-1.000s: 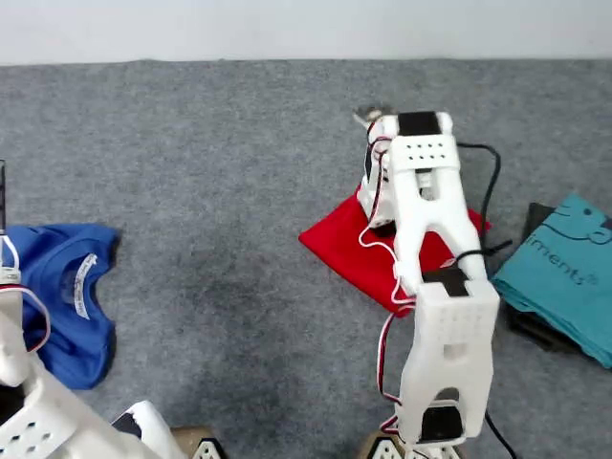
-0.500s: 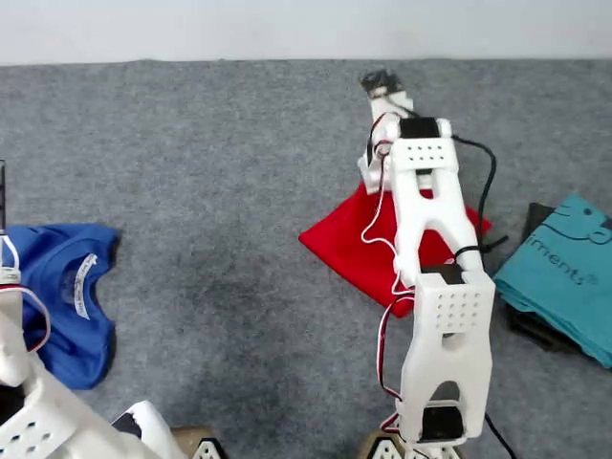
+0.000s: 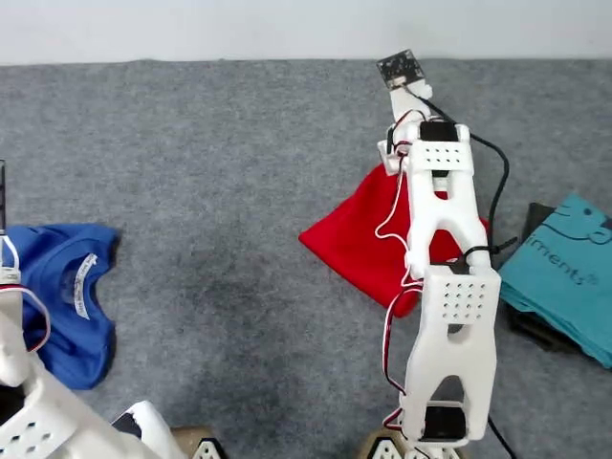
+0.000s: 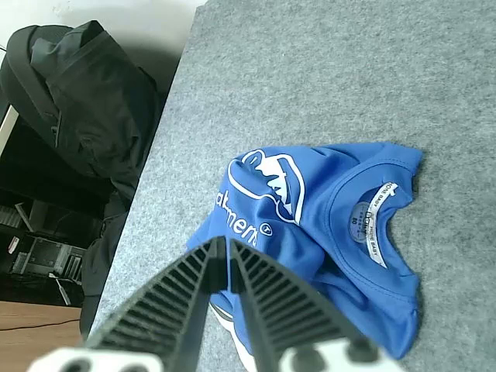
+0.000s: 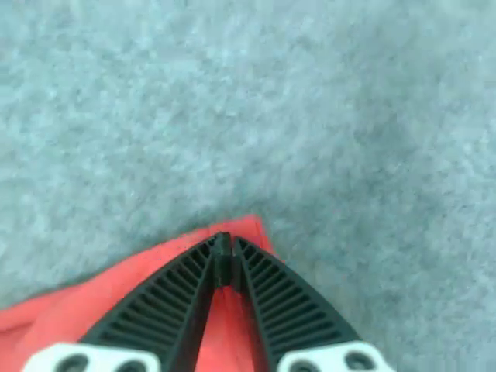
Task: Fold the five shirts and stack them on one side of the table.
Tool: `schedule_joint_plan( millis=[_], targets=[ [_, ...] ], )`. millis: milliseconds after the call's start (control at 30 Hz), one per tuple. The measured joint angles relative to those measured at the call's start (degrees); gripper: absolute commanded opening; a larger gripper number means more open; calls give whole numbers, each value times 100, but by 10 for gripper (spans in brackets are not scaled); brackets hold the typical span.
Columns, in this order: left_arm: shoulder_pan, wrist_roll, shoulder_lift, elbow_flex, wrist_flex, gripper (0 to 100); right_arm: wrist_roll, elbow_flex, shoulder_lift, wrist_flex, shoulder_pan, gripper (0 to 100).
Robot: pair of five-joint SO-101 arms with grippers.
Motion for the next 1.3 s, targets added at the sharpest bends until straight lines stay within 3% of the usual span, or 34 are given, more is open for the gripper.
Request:
schedule_joint_plan(
  millis=[267, 533, 667, 767, 867, 1300],
  targets=[
    [0, 0, 0, 0, 0, 14, -185, 0, -809, 1670, 18, 9],
    [0, 0, 0, 0, 0, 14, -2690, 0, -1407, 3209, -70, 13],
    [0, 0, 0, 0, 0, 14, -3763, 0, -1415, 3745, -105, 159],
    [0, 0, 0, 0, 0, 14, -4431, 0, -1213, 3798, -35, 314],
    [0, 0, 0, 0, 0, 14, -4853, 0, -1020, 3798, 9, 407],
    [0, 0, 0, 0, 0, 14, -5626, 0, 167, 3481, 105, 392]
  ],
)
